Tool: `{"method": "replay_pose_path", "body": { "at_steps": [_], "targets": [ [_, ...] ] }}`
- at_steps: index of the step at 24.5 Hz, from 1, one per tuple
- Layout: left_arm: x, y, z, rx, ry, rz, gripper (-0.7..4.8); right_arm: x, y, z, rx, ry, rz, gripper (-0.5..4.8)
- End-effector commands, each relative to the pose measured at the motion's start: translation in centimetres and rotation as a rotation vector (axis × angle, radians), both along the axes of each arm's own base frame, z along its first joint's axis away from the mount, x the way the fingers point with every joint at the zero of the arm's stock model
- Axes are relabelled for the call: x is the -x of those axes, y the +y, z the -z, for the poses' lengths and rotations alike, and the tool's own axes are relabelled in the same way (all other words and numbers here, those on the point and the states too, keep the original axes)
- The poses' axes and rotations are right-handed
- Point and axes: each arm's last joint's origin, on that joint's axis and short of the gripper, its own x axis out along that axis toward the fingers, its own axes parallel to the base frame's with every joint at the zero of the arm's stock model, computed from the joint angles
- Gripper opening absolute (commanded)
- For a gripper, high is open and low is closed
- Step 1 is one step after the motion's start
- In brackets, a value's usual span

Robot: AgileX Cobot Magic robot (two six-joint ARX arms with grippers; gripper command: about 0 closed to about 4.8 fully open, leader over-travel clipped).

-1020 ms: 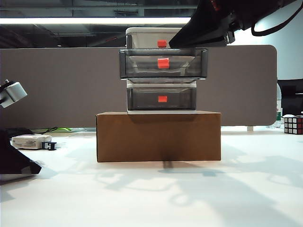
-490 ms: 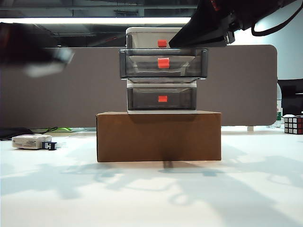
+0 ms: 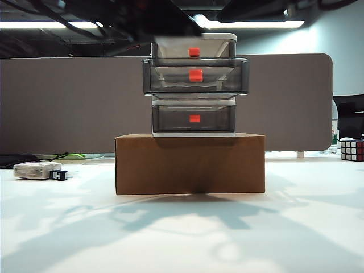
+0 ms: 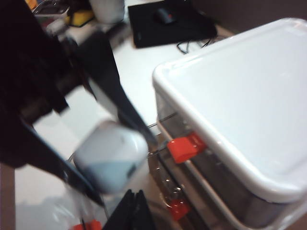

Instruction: Open the second layer of the drawer on the table, pick up the earphone case on the table and put it in, and finally close the drawer.

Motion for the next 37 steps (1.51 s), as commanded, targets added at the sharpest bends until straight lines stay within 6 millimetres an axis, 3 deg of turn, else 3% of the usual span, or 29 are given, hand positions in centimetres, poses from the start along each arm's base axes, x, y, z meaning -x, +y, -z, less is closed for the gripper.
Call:
{"method": "replay_pose_path", "body": {
  "at_steps": [1,3,6,9,11,13,14,16,18,21,28,30,37],
  "targets": [
    [-0.8,-1.1,0.4,-0.01,-0.008,-0.024,0.66,0.6,-1.2,-1.2,-0.01,-0.042,0.042,-0.05],
    [-0.9,-1.2,0.9,-0.022,0.015,-0.024,2.31,1.2,-1.9,-1.8,-0.017,-0.061,0.06,-0.05],
    [-0.9,-1.2,0.9,-0.021,0.014,-0.024,3.13,1.4,-2.2,-2.1,-0.021,-0.073,0.071,-0.05],
    [-0.9,-1.2,0.8,-0.008,0.036,-0.025,3.14,1.3,-2.2,-2.1,-0.021,-0.074,0.071,-0.05],
    [-0.6,-1.1,0.4,0.017,0.072,-0.036,3.03,1.3,-2.2,-2.2,-0.024,-0.082,0.071,-0.05],
    [0.5,-0.3,-0.9,0.047,0.148,-0.051,1.72,1.2,-2.2,-2.4,-0.033,-0.11,0.071,-0.05],
    [1.6,0.3,-1.7,0.041,0.192,-0.041,0.62,1.1,-2.1,-2.7,-0.044,-0.138,0.072,-0.05],
    [3.4,1.1,-2.2,-0.001,0.258,0.012,-0.06,0.6,-2.0,-3.0,-0.071,-0.152,0.094,-0.05],
    [4.5,1.5,-2.1,-0.042,0.322,0.033,-0.06,-0.2,-1.8,-3.2,-0.09,-0.147,0.098,-0.05],
    [5.4,1.5,-0.5,-0.156,0.463,0.028,-0.06,-3.1,-0.9,-3.7,-0.093,-0.117,0.1,-0.05],
    [5.4,1.3,1.7,-0.232,0.387,-0.023,-0.06,-9.2,2.1,-4.5,-0.092,-0.071,0.068,-0.05],
    [5.2,1.3,1.9,-0.235,0.365,-0.063,-0.06,-10.0,3.7,-4.2,-0.081,-0.044,0.04,-0.05],
    [3.4,0.5,2.4,-0.2,0.273,-0.169,-0.06,-10.2,4.0,-2.2,0.049,0.046,0.116,-0.05]
  ]
}}
